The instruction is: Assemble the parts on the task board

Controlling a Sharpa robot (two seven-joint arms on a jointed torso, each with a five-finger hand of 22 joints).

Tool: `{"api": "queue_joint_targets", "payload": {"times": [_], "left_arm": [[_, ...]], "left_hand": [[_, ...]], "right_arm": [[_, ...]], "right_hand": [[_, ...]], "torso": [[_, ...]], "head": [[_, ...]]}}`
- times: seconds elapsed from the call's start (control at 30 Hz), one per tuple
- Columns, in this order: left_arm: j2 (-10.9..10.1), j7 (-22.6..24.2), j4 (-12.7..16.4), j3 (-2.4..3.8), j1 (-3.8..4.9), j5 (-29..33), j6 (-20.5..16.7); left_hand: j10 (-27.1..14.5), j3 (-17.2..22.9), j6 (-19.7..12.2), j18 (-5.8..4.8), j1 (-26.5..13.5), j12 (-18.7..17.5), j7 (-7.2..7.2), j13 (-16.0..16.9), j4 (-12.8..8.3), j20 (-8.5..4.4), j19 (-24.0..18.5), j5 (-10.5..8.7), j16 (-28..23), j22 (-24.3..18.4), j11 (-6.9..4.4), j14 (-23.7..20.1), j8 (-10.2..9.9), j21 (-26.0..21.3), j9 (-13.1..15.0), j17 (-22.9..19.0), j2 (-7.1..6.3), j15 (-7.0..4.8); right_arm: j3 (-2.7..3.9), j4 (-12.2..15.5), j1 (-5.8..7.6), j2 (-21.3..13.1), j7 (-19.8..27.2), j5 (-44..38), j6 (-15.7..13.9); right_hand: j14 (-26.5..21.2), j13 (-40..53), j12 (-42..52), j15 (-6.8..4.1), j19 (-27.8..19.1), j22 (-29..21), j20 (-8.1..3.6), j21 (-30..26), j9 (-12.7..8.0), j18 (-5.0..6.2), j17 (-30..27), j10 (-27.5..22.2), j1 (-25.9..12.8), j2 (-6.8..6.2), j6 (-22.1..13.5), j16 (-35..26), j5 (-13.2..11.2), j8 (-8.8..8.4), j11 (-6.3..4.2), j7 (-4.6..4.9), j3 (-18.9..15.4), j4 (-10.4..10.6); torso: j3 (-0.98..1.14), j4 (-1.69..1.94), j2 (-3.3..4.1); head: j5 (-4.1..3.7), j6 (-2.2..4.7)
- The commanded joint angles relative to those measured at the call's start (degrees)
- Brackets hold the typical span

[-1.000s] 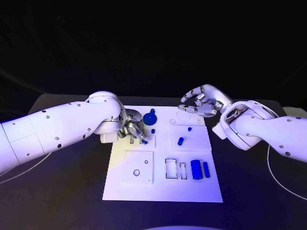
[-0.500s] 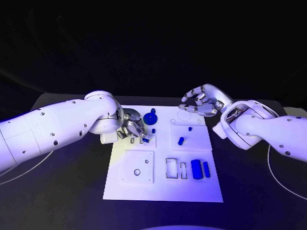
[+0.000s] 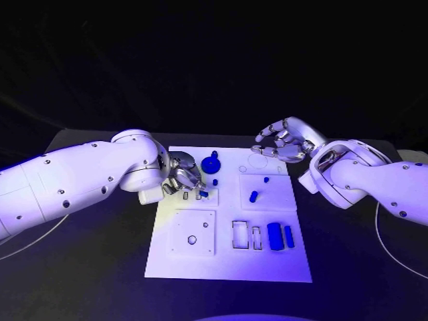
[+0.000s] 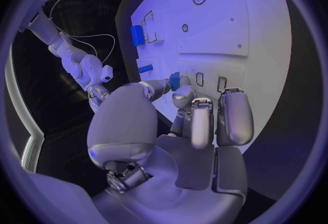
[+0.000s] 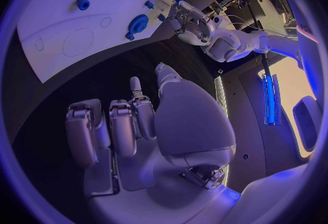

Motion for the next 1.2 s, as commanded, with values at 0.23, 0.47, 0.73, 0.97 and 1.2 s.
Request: {"api": "queue_joint_targets", "payload": {"times": [0.23, 0.47, 0.73, 0.97, 1.2], "left_arm": [[-1.0, 0.3, 1.8, -0.04, -0.47, -10.1, -4.3], [-1.0, 0.0, 1.6, -0.11, -0.75, -12.0, -3.7], [-0.6, -0.1, 1.2, -0.46, -0.89, -12.7, -2.6], [0.0, -0.2, 0.8, -0.82, -0.99, -13.4, -2.0], [0.5, -0.2, 0.3, -1.04, -1.07, -14.2, -1.8]], "left_hand": [[1.0, 9.1, 1.1, -1.21, -0.7, 0.8, -0.8, 0.8, -9.4, -0.46, 0.1, 3.15, 0.5, 0.5, -0.12, 5.4, 0.6, 0.4, 0.6, 12.1, -0.25, -0.5], [1.4, 9.2, 1.5, -1.26, -1.3, 1.1, -0.98, 1.1, -9.9, -0.55, 0.2, 5.24, 0.6, 0.8, -0.28, 5.4, 0.9, 0.6, 0.9, 12.4, -0.6, -0.64], [1.9, 9.2, 1.8, -1.29, -2.0, 1.4, -1.15, 1.6, -10.1, -0.63, 0.3, 7.23, 0.8, 1.1, -0.44, 5.5, 1.2, 0.7, 1.2, 12.7, -0.89, -0.76], [2.1, 9.2, 1.9, -1.27, -2.3, 1.5, -1.25, 1.7, -10.2, -0.7, 0.2, 8.78, 0.7, 1.0, -0.53, 5.5, 1.4, 0.7, 1.5, 12.6, -0.97, -0.84], [2.2, 9.2, 2.0, -1.28, -2.4, 1.7, -1.26, 1.9, -10.3, -0.71, 0.2, 9.12, 0.8, 1.0, -0.55, 5.5, 1.4, 0.7, 1.5, 12.7, -0.95, -0.86]], "right_arm": [[-0.02, 0.1, -0.15, -0.1, -0.3, -1.0, 0.9], [-0.02, 0.1, -0.19, -0.1, -0.3, -1.1, 0.9], [-0.02, 0.1, -0.22, -0.1, -0.3, -1.2, 1.0], [-0.03, 0.1, -0.26, 0.0, -0.3, -1.2, 1.0], [-0.03, 0.1, -0.28, 0.0, -0.3, -1.2, 1.0]], "right_hand": [[6.1, 6.8, -0.4, -0.32, 6.0, 15.1, -0.57, 0.3, 0.0, -0.82, 15.1, -0.2, 0.1, 0.2, 0.2, 0.2, 0.2, 0.33, -0.09, -0.2, 0.4, -0.1], [6.1, 6.8, -0.4, -0.32, 6.0, 15.1, -0.57, 0.3, 0.0, -0.82, 15.1, -0.2, 0.1, 0.2, 0.2, 0.2, 0.2, 0.33, -0.09, -0.2, 0.4, -0.1], [6.1, 6.8, -0.4, -0.32, 6.0, 15.1, -0.57, 0.3, 0.0, -0.82, 15.1, -0.2, 0.1, 0.2, 0.2, 0.2, 0.2, 0.33, -0.09, -0.2, 0.4, -0.1], [6.1, 6.8, -0.4, -0.33, 6.0, 15.1, -0.58, 0.3, 0.1, -0.82, 15.1, -0.2, 0.2, 0.11, 0.2, 0.2, 0.1, 0.38, -0.11, -0.21, 0.5, -0.1], [6.1, 6.8, -0.3, -0.34, 6.0, 15.1, -0.59, 0.3, 0.1, -0.82, 15.1, -0.2, 0.2, 0.11, 0.2, 0.2, 0.1, 0.4, -0.11, -0.22, 0.5, -0.1]], "torso": [[0.07, 0.02, -0.02], [-0.01, -0.01, -0.03], [-0.03, -0.08, 0.0], [-0.04, -0.08, 0.05], [-0.01, -0.11, 0.07]], "head": [[0.22, -0.18], [0.42, -0.26], [0.57, -0.3], [0.64, -0.4], [0.65, -0.38]]}}
